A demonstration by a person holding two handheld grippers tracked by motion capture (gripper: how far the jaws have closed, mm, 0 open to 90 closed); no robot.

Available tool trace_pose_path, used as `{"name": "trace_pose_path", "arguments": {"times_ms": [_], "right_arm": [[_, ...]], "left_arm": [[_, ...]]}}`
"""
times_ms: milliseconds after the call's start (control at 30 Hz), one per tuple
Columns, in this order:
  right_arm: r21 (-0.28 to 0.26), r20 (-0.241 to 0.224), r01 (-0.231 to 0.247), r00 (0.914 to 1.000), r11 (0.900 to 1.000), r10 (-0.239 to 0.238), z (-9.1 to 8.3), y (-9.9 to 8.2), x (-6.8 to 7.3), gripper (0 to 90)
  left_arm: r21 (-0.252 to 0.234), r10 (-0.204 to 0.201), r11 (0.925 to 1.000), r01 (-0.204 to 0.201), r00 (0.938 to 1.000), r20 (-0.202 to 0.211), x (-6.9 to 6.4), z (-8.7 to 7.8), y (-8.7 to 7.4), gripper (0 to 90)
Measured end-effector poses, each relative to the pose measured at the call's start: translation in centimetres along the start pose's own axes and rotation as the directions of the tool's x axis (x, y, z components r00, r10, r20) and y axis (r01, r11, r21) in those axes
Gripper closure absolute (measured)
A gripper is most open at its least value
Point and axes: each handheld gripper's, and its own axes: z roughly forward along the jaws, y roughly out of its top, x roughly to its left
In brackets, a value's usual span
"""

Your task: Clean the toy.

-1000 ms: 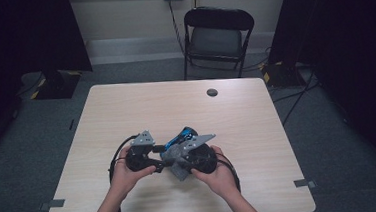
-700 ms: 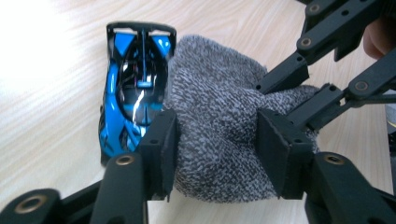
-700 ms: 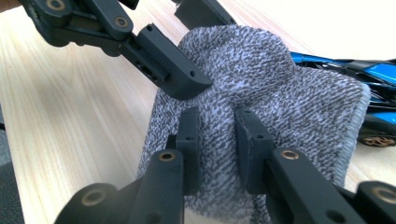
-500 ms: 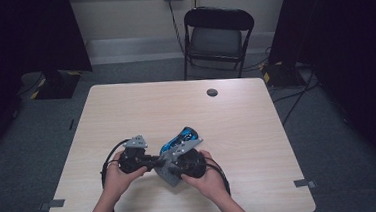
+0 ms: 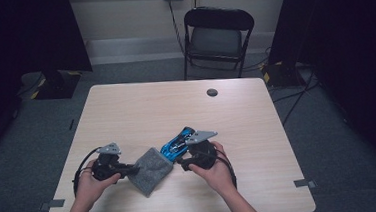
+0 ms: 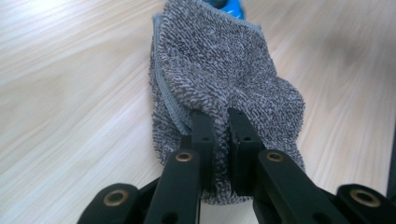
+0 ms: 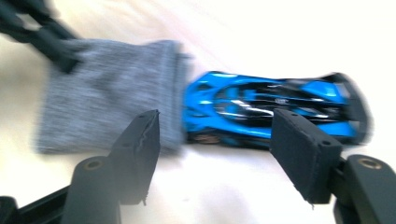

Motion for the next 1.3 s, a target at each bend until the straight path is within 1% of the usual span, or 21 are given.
{"name": "trace_pose_path", "arguments": {"times_ms": [67, 167, 233, 300, 333, 400, 433, 467, 500, 533, 600, 633, 700, 733, 833, 867, 900, 1033, 1100, 1200, 1300], "right_arm": [[0.005, 0.04, 0.014, 0.9991, 0.9999, -0.014, 0.5, -0.1, -1.0, 27.4], [-0.012, 0.067, 0.025, 0.9975, 0.9996, -0.024, 1.2, 0.0, -2.3, 25.2], [-0.018, 0.074, 0.005, 0.9972, 0.9998, -0.004, 1.7, 0.2, -2.9, 24.0], [-0.023, 0.072, -0.01, 0.9973, 0.9997, 0.012, 2.2, 0.3, -3.4, 23.3], [-0.023, 0.071, -0.007, 0.9974, 0.9997, 0.008, 2.6, 0.4, -3.5, 23.0], [-0.027, 0.066, 0.0, 0.9978, 0.9996, 0.001, 3.3, 0.5, -3.5, 22.4], [-0.03, 0.058, 0.002, 0.9983, 0.9995, 0.0, 3.6, 0.6, -3.5, 21.6], [-0.034, 0.05, 0.003, 0.9988, 0.9994, -0.001, 4.0, 0.6, -3.4, 20.6], [-0.037, 0.039, 0.01, 0.9992, 0.9992, -0.009, 4.4, 0.7, -3.2, 20.0], [-0.041, 0.033, 0.022, 0.9992, 0.9989, -0.021, 4.7, 0.7, -3.1, 19.7], [-0.039, 0.028, 0.041, 0.9988, 0.9984, -0.04, 5.4, 0.8, -2.7, 19.0], [-0.035, 0.025, 0.041, 0.9989, 0.9985, -0.04, 5.8, 0.9, -2.6, 18.5], [-0.021, 0.036, 0.05, 0.9981, 0.9985, -0.05, 6.3, 0.9, -2.2, 18.5], [-0.015, 0.044, 0.067, 0.9969, 0.9976, -0.066, 6.5, 1.0, -2.1, 18.4], [0.0, 0.037, 0.074, 0.9966, 0.9973, -0.074, 7.1, 1.0, -2.1, 15.2], [0.004, 0.041, 0.079, 0.996, 0.9969, -0.079, 7.2, 1.0, -2.1, 14.9], [0.008, 0.048, 0.09, 0.9947, 0.9959, -0.09, 7.4, 1.1, -2.1, 14.8], [0.01, 0.043, 0.088, 0.9951, 0.996, -0.089, 7.7, 1.1, -2.1, 10.6], [0.013, 0.039, 0.095, 0.9947, 0.9954, -0.095, 7.8, 1.0, -2.2, 8.9], [0.017, 0.036, 0.103, 0.9939, 0.9945, -0.104, 7.8, 1.0, -2.1, 9.0], [-0.009, 0.044, 0.092, 0.9948, 0.9957, -0.092, 7.8, 0.7, -1.9, 8.1]], "left_arm": [[-0.002, -0.013, 0.9999, 0.013, 0.9999, -0.008, 0.6, -0.4, -0.4, 83.1], [-0.021, -0.041, 0.9989, 0.041, 0.9991, 0.001, 1.3, -0.7, -0.9, 82.3], [-0.043, -0.038, 0.9984, 0.038, 0.9993, 0.001, 1.5, -0.6, -1.2, 78.8], [-0.082, -0.04, 0.9959, 0.039, 0.9991, -0.012, 1.5, -0.7, -1.2, 60.9], [-0.093, -0.038, 0.995, 0.035, 0.9991, -0.022, 1.3, -0.8, -1.1, 50.9], [-0.111, -0.012, 0.9938, 0.009, 0.9996, -0.025, 0.5, -1.1, -0.7, 44.0], [-0.105, 0.016, 0.9943, -0.018, 0.9996, -0.023, -0.1, -1.1, -0.4, 42.7], [-0.094, 0.045, 0.9944, -0.049, 0.9981, -0.041, -0.7, -1.1, 0.0, 42.4], [-0.087, 0.067, 0.9937, -0.071, 0.9967, -0.045, -1.3, -0.9, 0.2, 41.1], [-0.074, 0.093, 0.9926, -0.097, 0.9944, -0.05, -1.7, -0.6, 0.5, 40.6], [-0.056, 0.128, 0.9895, -0.133, 0.9884, -0.082, -2.3, 0.4, 0.7, 40.5], [-0.046, 0.127, 0.9902, -0.132, 0.9879, -0.089, -2.4, 0.9, 0.7, 40.6], [-0.059, 0.115, 0.9909, -0.121, 0.9879, -0.104, -2.2, 1.4, 0.7, 42.6], [-0.067, 0.107, 0.9913, -0.114, 0.989, -0.103, -2.1, 1.4, 0.7, 43.3], [-0.108, 0.086, 0.9896, -0.095, 0.9925, -0.086, -1.8, 0.7, 0.7, 42.4], [-0.123, 0.096, 0.9866, -0.107, 0.9911, -0.092, -1.9, 0.5, 0.7, 41.3], [-0.131, 0.101, 0.9853, -0.11, 0.9918, -0.078, -2.1, 0.4, 0.8, 40.4], [-0.104, 0.121, 0.9868, -0.124, 0.9919, -0.038, -2.6, 1.3, 0.9, 36.7], [-0.078, 0.113, 0.9903, -0.115, 0.993, -0.034, -2.7, 1.8, 1.0, 34.7], [-0.067, 0.111, 0.9914, -0.113, 0.9935, -0.024, -2.8, 2.3, 1.1, 33.4], [-0.069, 0.117, 0.9905, -0.119, 0.9928, -0.025, -2.8, 2.5, 1.2, 31.6]]}}
